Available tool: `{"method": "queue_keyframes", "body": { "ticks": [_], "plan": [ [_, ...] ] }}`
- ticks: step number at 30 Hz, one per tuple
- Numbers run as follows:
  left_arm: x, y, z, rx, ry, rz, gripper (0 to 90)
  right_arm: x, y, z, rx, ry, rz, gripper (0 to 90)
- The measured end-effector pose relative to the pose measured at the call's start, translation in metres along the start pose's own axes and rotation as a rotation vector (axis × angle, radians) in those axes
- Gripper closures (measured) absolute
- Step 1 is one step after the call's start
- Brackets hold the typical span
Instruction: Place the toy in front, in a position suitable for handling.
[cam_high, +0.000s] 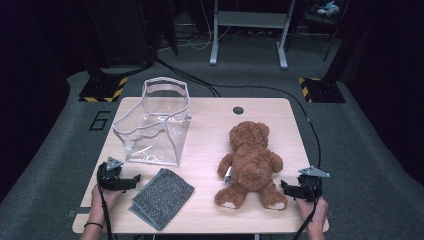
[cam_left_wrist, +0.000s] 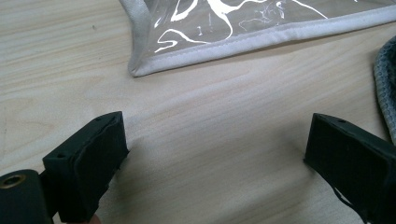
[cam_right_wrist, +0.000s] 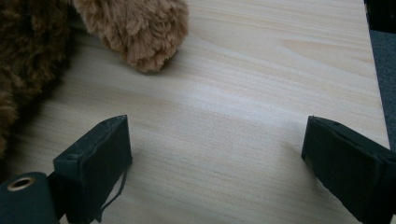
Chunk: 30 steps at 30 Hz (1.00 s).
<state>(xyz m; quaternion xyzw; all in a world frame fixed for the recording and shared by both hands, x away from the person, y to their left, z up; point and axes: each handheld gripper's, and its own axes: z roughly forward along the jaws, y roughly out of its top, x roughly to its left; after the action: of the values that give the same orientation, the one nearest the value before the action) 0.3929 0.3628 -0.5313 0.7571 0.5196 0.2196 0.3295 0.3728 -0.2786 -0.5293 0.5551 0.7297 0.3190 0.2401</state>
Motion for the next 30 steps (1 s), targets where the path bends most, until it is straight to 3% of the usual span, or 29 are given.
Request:
{"method": "queue_keyframes", "body": {
  "ticks": [25, 26, 30],
  "plan": [
    [0.0002, 0.0001, 0.0, 0.0, -0.002, -0.001, 5.3, 0.0002, -0.0001, -0.0001, 0.0, 0.0, 0.0, 8.0],
    [0.0007, -0.0002, 0.001, -0.02, 0.0, -0.01, 5.3, 0.0002, -0.0001, -0.0002, 0.0, 0.0, 0.0, 8.0],
    [0.0048, 0.0001, -0.0007, -0.024, -0.031, -0.045, 5.4, 0.0002, -0.0001, -0.0001, 0.0, 0.0, 0.001, 8.0]
  ]
}}
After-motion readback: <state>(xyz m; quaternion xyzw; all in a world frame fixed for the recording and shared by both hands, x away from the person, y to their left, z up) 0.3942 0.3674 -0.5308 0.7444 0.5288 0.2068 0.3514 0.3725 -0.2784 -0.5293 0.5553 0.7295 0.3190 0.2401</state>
